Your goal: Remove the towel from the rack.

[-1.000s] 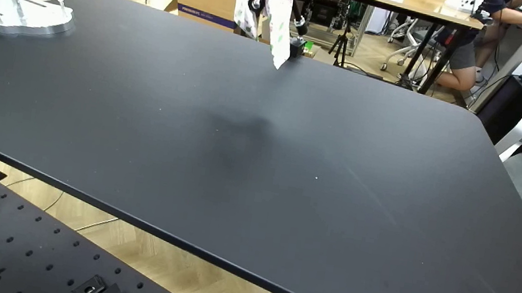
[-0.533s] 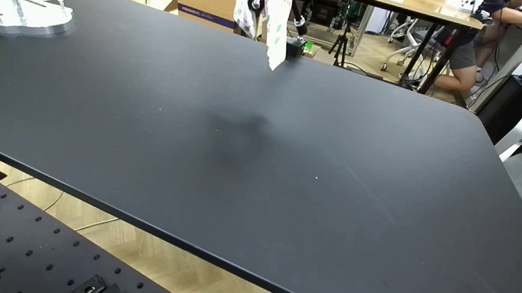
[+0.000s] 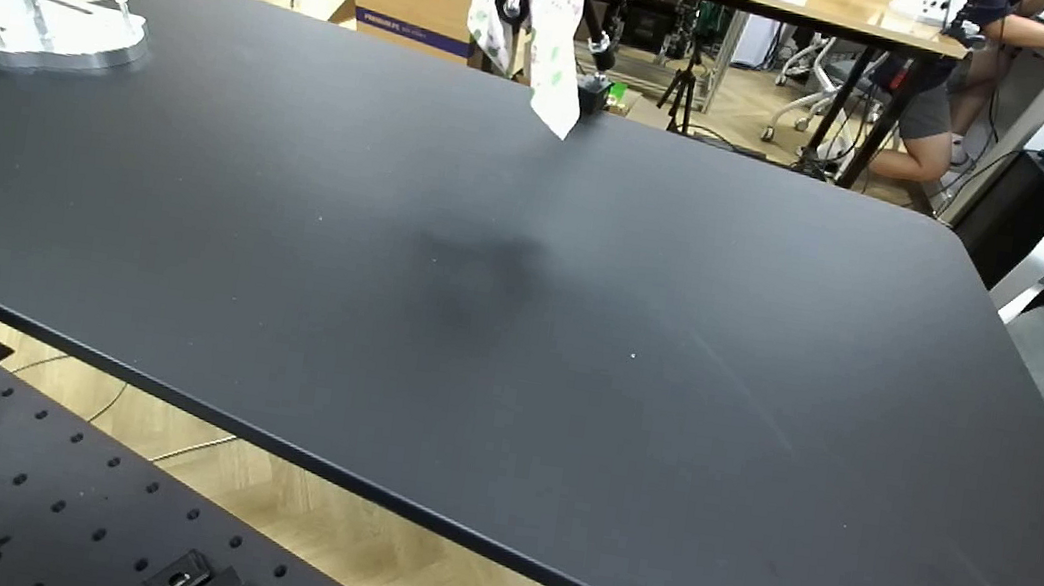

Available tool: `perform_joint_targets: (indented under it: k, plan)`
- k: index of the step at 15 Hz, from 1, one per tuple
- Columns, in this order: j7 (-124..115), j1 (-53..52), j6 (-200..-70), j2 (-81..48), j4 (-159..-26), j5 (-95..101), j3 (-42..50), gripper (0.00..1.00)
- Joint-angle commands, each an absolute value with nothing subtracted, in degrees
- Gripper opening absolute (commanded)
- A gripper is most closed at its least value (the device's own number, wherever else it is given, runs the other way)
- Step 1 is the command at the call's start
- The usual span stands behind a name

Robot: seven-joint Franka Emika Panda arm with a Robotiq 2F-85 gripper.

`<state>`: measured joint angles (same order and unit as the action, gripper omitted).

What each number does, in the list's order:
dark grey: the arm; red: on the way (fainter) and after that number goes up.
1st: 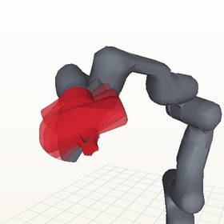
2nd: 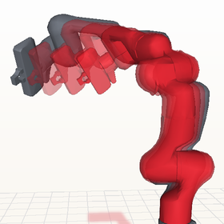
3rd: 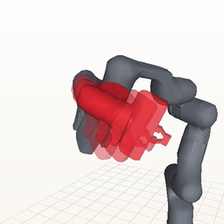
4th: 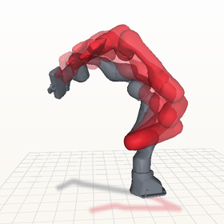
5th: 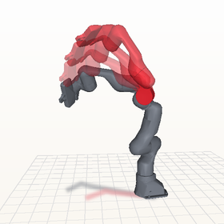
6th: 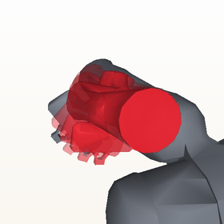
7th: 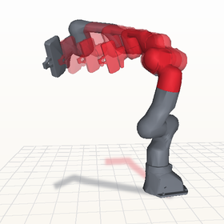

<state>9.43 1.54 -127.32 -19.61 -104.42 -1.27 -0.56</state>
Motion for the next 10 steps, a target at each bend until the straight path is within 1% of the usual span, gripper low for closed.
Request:
perform_joint_targets:
  k: [1,7,10]
  plan:
    - [8.01,1.55,-126.43,-16.64,-104.38,-1.72,-0.68,0.01]
    - [1.30,1.63,-133.53,-6.53,-108.27,1.11,1.79,0.01]
    - [-4.08,2.53,-136.88,-3.44,-109.42,3.14,3.65,0.01]
